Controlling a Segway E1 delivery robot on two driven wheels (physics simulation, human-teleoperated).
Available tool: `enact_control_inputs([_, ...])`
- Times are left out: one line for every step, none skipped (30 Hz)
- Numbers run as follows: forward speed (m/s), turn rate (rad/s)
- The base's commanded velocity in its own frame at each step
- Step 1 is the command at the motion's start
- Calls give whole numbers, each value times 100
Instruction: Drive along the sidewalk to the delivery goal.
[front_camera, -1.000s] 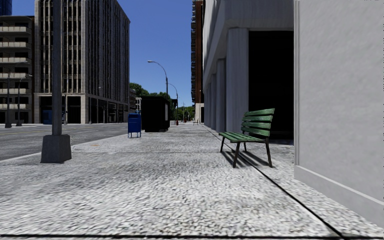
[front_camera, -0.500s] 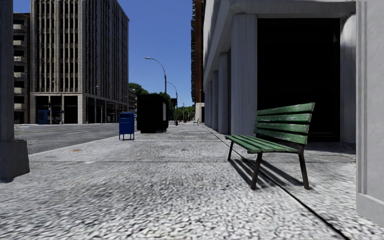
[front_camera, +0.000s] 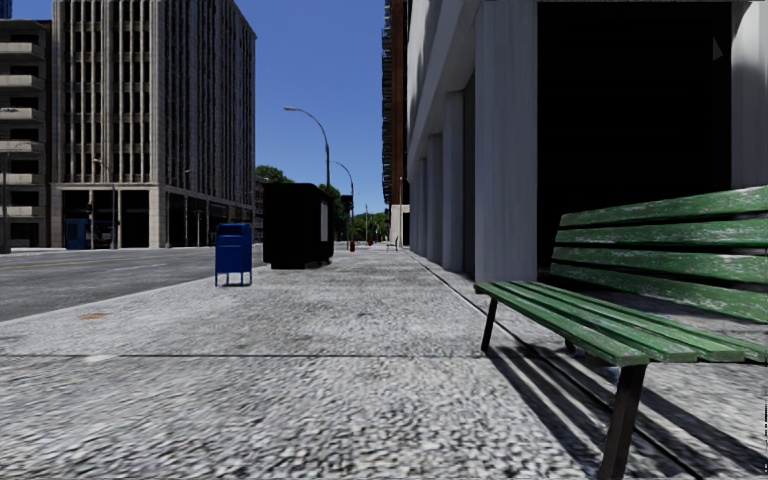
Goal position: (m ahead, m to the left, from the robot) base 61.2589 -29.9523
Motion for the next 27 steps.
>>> enact_control_inputs([200,0])
enact_control_inputs([200,0])
enact_control_inputs([200,0])
enact_control_inputs([200,0])
enact_control_inputs([200,0])
enact_control_inputs([200,0])
enact_control_inputs([200,0])
enact_control_inputs([200,0])
enact_control_inputs([200,0])
enact_control_inputs([200,0])
enact_control_inputs([200,0])
enact_control_inputs([200,0])
enact_control_inputs([200,0])
enact_control_inputs([200,0])
enact_control_inputs([200,0])
enact_control_inputs([200,0])
enact_control_inputs([200,0])
enact_control_inputs([200,0])
enact_control_inputs([200,0])
enact_control_inputs([200,0])
enact_control_inputs([200,0])
enact_control_inputs([200,0])
enact_control_inputs([200,0])
enact_control_inputs([200,0])
enact_control_inputs([200,0])
enact_control_inputs([200,0])
enact_control_inputs([200,0])
